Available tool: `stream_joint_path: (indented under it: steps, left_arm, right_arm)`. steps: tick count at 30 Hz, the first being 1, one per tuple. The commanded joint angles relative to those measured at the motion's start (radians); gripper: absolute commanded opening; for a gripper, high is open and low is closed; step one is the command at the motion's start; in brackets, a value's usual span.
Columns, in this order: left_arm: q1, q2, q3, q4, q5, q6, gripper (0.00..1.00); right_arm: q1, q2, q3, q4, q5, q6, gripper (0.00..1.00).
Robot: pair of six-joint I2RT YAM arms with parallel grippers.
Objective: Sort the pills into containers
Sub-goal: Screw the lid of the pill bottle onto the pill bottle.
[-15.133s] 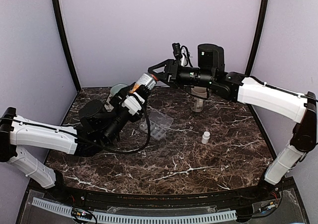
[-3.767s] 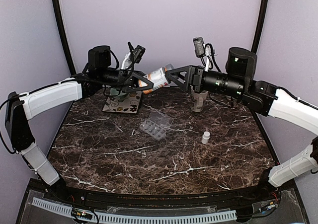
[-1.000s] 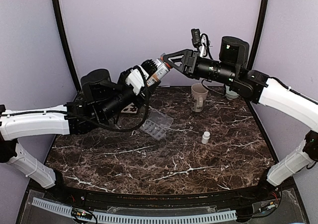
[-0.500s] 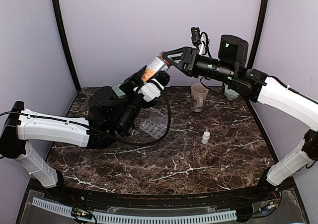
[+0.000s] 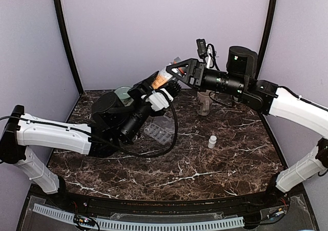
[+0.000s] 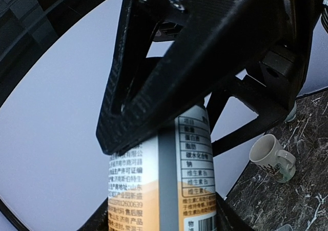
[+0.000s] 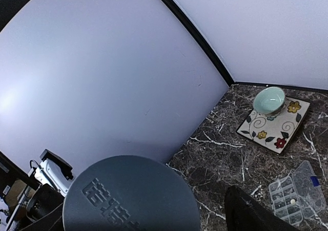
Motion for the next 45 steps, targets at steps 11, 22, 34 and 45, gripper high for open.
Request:
stream_joint_path:
  steps: [11,22,34,45]
  left_arm:
    - [0.134,-0.208,0.047,-0.348,0.167,-0.458,0.00]
    - [0.422,-0.233,0.269,-0.864,1.043,-0.952,0.00]
    - [0.554,-0.023,0.474,-1.035,1.658,-1.200,0.00]
    - [0.570,0.043,0.491,-0.972,1.777,-1.296,0.00]
  right_arm:
    - [0.005,-0.166,-0.110,0.039,0.008,-0.078,0.90]
    - [0.012,-0.182,-0.089,-0.031,0.021,-0.232,0.88]
    - [0.015,-0.190,-0.092,-0.017,0.032,-0.262,0.89]
    - [0.026,-0.167,-0.064,-0.038,0.025,-0.273,0.89]
